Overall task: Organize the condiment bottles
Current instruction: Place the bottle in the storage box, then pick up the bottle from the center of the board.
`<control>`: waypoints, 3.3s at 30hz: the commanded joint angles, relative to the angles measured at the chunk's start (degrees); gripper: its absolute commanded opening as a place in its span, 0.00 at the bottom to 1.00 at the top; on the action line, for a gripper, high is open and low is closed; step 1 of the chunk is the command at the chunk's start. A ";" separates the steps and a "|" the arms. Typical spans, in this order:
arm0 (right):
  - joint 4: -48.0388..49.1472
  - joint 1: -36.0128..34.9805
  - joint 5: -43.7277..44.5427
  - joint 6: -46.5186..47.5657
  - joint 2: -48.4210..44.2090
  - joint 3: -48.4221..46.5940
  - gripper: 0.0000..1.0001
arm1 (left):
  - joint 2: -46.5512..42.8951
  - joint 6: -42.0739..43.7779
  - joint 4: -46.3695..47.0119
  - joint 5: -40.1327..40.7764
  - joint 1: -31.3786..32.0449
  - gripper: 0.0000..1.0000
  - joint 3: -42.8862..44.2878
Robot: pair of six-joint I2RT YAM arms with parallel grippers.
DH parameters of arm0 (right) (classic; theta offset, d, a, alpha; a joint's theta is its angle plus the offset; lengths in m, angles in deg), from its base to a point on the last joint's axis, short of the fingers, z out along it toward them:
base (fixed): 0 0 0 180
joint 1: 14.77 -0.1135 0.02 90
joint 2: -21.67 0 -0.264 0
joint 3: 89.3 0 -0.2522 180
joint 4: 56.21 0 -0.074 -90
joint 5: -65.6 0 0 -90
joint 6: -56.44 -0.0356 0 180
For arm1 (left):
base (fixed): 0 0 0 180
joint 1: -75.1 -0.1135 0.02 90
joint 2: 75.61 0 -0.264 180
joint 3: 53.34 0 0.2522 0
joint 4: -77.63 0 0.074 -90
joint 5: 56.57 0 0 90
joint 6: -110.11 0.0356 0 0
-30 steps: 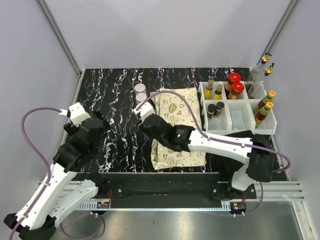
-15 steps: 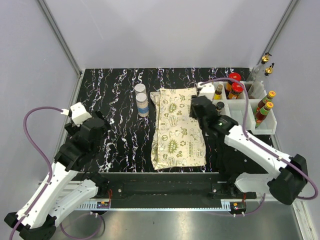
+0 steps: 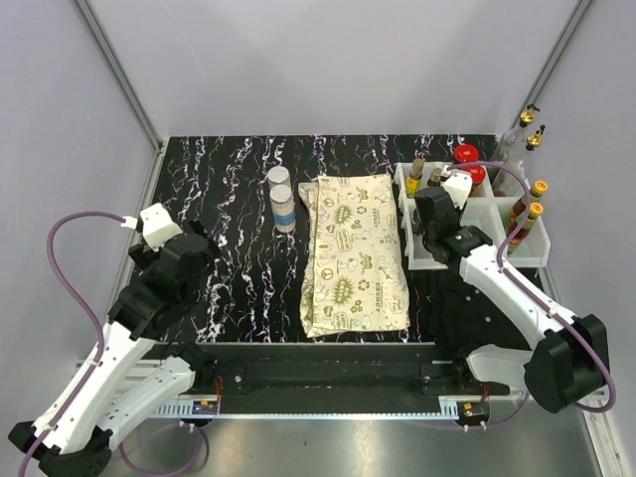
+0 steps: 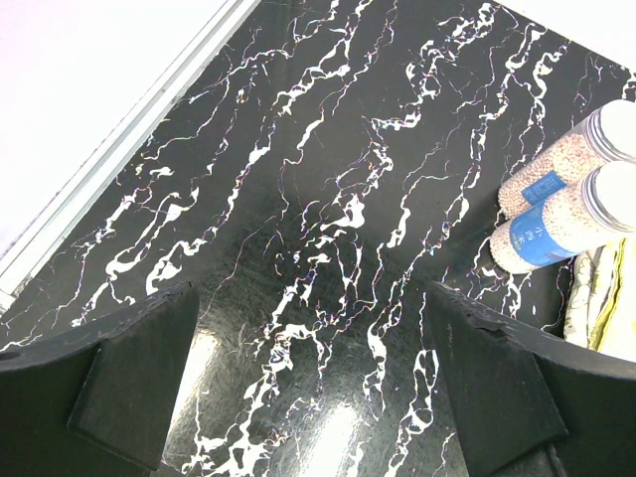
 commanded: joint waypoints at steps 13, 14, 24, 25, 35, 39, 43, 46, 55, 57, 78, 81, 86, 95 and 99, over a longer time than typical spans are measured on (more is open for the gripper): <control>5.45 9.34 -2.96 -5.28 6.70 2.10 0.00 | 1.07 0.19 1.82 0.78 -0.22 0.99 0.33; 5.71 9.52 -2.87 -5.46 7.14 2.02 0.00 | 0.98 0.10 1.74 0.78 -0.22 0.99 0.24; 9.23 10.84 -3.31 -5.11 11.71 1.58 0.00 | 1.16 0.28 1.82 0.52 -0.22 0.99 0.24; 9.23 10.75 -3.48 -5.11 12.32 1.58 0.00 | 1.16 0.28 1.82 0.52 -0.22 0.99 0.24; 9.67 10.84 -4.72 -5.72 13.82 1.84 0.25 | 0.72 0.28 1.82 0.34 -0.22 0.99 -0.11; 9.67 10.75 -4.80 -5.99 13.91 2.01 0.43 | 0.72 0.28 1.82 0.34 -0.22 0.99 -0.03; 9.41 10.84 -4.98 -5.81 13.39 2.01 0.52 | 0.72 0.19 1.82 0.25 -0.22 0.99 -0.20; 8.62 10.84 -5.59 -5.02 11.46 1.58 0.62 | 0.81 0.28 1.82 0.25 -0.22 0.99 -0.20; 5.45 10.84 -6.82 -3.70 6.18 0.17 0.75 | 1.07 0.10 1.82 -0.10 -0.22 0.99 -0.02; 5.28 10.84 -8.75 -3.18 4.26 -0.18 0.75 | 1.16 0.10 1.82 -0.10 -0.13 0.99 -0.11; 8.35 -8.12 -28.18 10.17 7.31 -12.66 1.00 | 0.90 1.24 1.82 -0.98 -0.13 0.99 0.06; 9.93 -11.20 -30.38 11.94 10.30 -15.56 1.00 | 0.72 1.59 1.82 -0.80 -0.22 0.99 0.06; 10.55 -15.43 -31.96 15.45 17.58 -22.85 1.00 | 0.11 1.33 1.91 -1.94 -0.13 0.99 -0.29; 13.18 -20.27 -32.93 20.03 35.17 -37.70 1.00 | 0.45 0.98 2.79 -8.10 -0.13 0.99 -1.17; 13.19 -20.97 -33.80 20.29 42.73 -46.12 1.00 | 0.46 1.07 3.05 -8.71 -0.13 0.99 -1.17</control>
